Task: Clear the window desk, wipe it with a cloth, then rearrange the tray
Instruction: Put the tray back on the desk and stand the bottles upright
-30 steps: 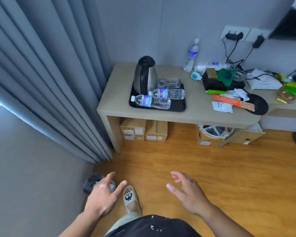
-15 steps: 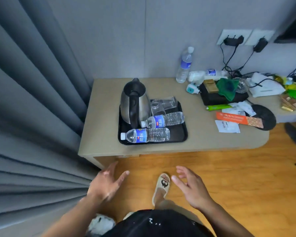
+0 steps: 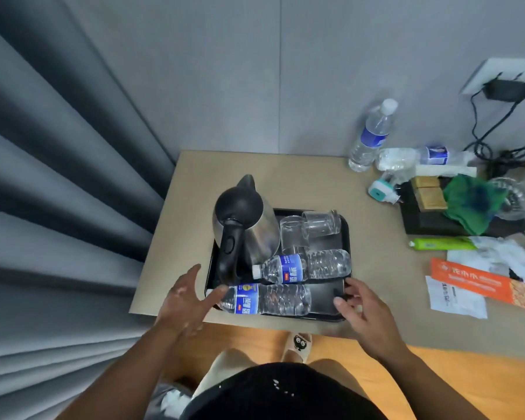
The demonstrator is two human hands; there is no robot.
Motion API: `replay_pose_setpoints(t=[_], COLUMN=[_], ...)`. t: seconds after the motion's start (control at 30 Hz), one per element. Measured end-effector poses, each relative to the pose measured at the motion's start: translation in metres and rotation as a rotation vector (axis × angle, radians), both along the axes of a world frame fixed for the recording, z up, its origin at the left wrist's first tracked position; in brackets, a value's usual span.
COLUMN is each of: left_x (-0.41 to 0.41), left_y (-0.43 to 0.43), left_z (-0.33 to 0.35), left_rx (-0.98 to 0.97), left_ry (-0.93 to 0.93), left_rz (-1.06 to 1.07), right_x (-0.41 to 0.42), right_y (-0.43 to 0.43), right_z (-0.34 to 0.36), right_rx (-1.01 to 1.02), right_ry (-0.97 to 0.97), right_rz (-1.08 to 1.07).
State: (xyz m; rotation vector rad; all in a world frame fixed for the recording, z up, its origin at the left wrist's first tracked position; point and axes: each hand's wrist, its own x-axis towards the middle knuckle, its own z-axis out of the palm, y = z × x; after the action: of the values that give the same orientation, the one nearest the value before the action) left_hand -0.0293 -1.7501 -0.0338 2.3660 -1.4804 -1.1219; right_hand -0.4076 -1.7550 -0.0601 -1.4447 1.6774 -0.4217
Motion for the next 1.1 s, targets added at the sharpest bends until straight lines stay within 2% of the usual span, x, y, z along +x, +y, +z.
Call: replay_pose_setpoints(t=[0.23, 0.37, 0.53, 0.67, 0.87, 1.1], left_x=[0.022, 0.019, 0.015, 0.021, 0.022, 0.009], left_y=[-0.024, -0.032, -0.04, -0.04, -0.041, -0.036], left_z=[-0.023, -0.028, -0.045, -0.062, -0.071, -0.056], left_rx=[0.03, -0.051, -0.074, -0.125, -0.141, -0.242], left_ry=[0.067, 0.288, 0.395, 0.37, 0.306, 0.317], left_rz=[-0.158, -0.189, -0.223, -0.23, -0.26, -0.233], right_x=[-0.002, 0.003, 0.016, 0.023, 0.039, 0.042], right_y=[-0.035, -0.044, -0.052, -0.049, -0.048, -0.044], right_z=[-0.012, -0.024, -0.037, -0.047, -0.05, -0.053], right_rx=[-0.071, -0.044, -0.047, -0.029, -0.112, -0.169], right_ry=[0.096, 0.173, 0.073, 0.029, 0.012, 0.011], right_rz=[-0.025, -0.042, -0.092, -0.17, -0.248, -0.313])
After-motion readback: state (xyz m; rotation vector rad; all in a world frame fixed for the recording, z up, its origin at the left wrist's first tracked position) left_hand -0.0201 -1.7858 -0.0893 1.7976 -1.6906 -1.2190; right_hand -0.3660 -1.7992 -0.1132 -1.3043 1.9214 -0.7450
